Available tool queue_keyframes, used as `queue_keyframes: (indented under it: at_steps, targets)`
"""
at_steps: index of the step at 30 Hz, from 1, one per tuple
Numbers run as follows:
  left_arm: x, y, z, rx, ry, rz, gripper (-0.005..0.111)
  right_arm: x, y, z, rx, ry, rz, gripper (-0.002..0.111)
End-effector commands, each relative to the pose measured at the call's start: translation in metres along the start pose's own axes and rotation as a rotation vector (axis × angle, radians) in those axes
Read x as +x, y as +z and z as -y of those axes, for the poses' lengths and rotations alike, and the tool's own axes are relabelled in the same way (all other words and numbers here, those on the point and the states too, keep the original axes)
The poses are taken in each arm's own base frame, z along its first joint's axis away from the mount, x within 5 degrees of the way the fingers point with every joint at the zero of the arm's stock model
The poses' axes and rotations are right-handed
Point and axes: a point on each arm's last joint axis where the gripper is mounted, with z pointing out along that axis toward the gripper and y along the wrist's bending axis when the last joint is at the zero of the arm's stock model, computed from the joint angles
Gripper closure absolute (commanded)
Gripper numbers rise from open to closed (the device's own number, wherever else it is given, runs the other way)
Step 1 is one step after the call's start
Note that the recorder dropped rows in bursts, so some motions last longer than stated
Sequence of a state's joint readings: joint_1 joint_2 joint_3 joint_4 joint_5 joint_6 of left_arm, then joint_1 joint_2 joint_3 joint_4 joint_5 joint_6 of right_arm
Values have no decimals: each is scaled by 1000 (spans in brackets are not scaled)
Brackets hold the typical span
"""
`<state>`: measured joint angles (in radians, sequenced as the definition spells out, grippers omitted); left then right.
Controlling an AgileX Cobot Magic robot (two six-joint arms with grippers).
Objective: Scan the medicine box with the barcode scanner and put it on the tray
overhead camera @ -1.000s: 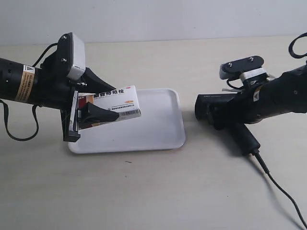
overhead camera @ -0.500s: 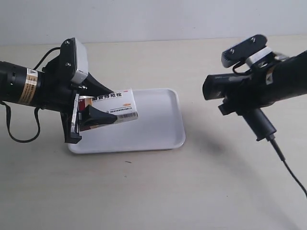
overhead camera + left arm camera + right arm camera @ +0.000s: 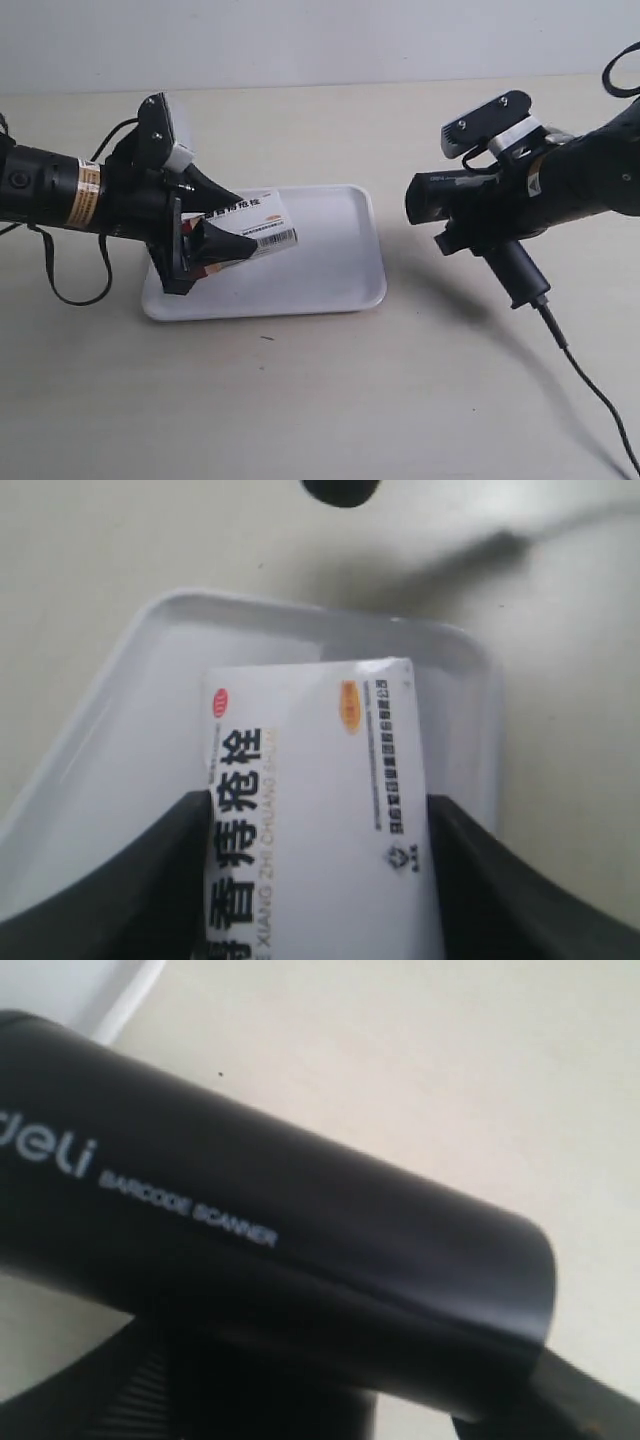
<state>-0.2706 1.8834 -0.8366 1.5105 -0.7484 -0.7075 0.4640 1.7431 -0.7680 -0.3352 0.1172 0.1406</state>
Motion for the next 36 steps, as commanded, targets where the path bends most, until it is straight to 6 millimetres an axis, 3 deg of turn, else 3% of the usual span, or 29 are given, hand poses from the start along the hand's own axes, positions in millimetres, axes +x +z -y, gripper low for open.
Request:
queue_keyframes:
  at_steps: [1,3,5,6,7,10,12,14,16,19,22,25,26,27,30,32,36]
  targets:
    - [23,19,-15,-69,-117,-57,107,-3,21,0,-9,97,-11,108]
    - [31,27,-18,-63,-147,-75,101,-1,27,0,-13,112,-20,108]
    - [38,32,-21,-72,-162,-102,78,0,30,-1,-15,122,-29,102]
    - [40,33,-21,-72,-165,-108,61,2,32,-1,-16,134,-36,92]
    - [40,33,-21,-72,-168,-108,52,3,33,-1,-17,137,-40,85]
    - [32,29,-17,-23,-129,-81,18,4,35,-3,-21,170,-47,45]
    - [24,24,-18,-32,-113,-62,6,1,32,-2,-21,197,-30,27]
    - [15,18,-18,-42,-105,-49,1,-3,24,-2,-18,194,-16,17]
    - [3,9,-18,-54,-103,-33,1,-9,11,0,-8,195,6,14]
    - [-20,-12,-16,-69,-85,-18,2,-22,-24,6,12,218,64,16]
    - [-46,-39,-9,-89,-85,3,6,-34,-80,11,32,253,177,25]
    - [-77,-68,5,-91,-99,77,28,-34,-140,16,61,262,289,45]
    - [-86,-77,10,-83,-107,108,43,-31,-164,17,70,267,346,56]
    - [-92,-84,16,-78,-110,131,56,-27,-179,17,74,270,390,64]
    - [-100,-100,34,-62,-90,171,107,-7,-221,13,66,297,552,92]
    - [-99,-109,47,-72,-95,179,103,14,-237,8,34,333,654,108]
    - [-83,-124,73,-129,-189,224,103,61,-231,-4,8,337,762,108]
